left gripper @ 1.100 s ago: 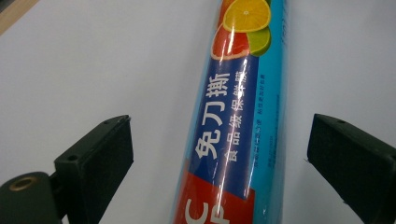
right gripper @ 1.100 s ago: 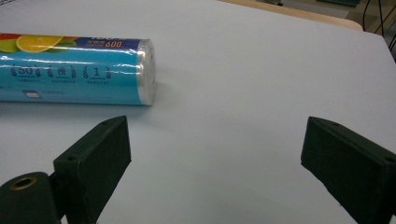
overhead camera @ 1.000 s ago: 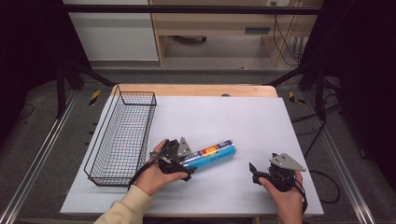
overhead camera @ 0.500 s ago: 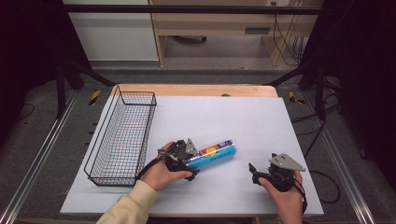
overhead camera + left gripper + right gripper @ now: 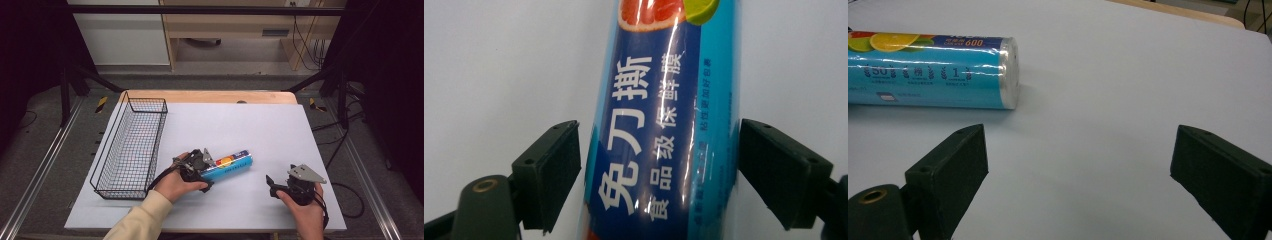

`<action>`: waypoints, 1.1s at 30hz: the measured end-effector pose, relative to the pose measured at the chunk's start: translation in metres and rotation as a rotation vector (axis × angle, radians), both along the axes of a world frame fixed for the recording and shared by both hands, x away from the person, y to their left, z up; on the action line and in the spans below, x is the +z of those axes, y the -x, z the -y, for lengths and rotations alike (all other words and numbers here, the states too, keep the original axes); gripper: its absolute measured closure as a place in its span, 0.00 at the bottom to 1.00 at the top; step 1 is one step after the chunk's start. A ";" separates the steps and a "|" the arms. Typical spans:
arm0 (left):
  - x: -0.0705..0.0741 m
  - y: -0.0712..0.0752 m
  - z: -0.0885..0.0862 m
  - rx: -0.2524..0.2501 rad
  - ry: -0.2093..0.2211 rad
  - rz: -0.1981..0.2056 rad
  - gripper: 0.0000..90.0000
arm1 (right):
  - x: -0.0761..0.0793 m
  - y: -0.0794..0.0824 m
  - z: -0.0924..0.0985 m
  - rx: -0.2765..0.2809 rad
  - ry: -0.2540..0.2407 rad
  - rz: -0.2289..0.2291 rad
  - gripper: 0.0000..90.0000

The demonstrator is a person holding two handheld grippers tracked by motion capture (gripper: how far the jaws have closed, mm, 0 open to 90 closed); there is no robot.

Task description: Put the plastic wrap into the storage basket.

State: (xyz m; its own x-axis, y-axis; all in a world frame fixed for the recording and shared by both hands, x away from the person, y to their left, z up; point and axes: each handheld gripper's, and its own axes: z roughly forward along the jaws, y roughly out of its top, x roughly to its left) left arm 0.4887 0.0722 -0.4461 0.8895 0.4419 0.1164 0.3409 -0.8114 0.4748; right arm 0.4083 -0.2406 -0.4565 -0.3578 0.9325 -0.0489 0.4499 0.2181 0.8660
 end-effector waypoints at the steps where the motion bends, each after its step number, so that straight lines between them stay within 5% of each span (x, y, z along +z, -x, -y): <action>1: 0.000 0.000 0.001 0.000 -0.004 -0.004 0.20 | 0.000 0.000 0.000 0.001 0.000 -0.001 0.09; 9: -0.003 -0.003 0.007 -0.005 -0.048 -0.023 0.29 | 0.000 0.000 0.000 0.005 0.000 -0.004 0.09; 33: -0.003 -0.006 0.006 -0.013 -0.056 -0.032 0.33 | -0.001 0.000 -0.001 0.008 0.006 -0.007 0.10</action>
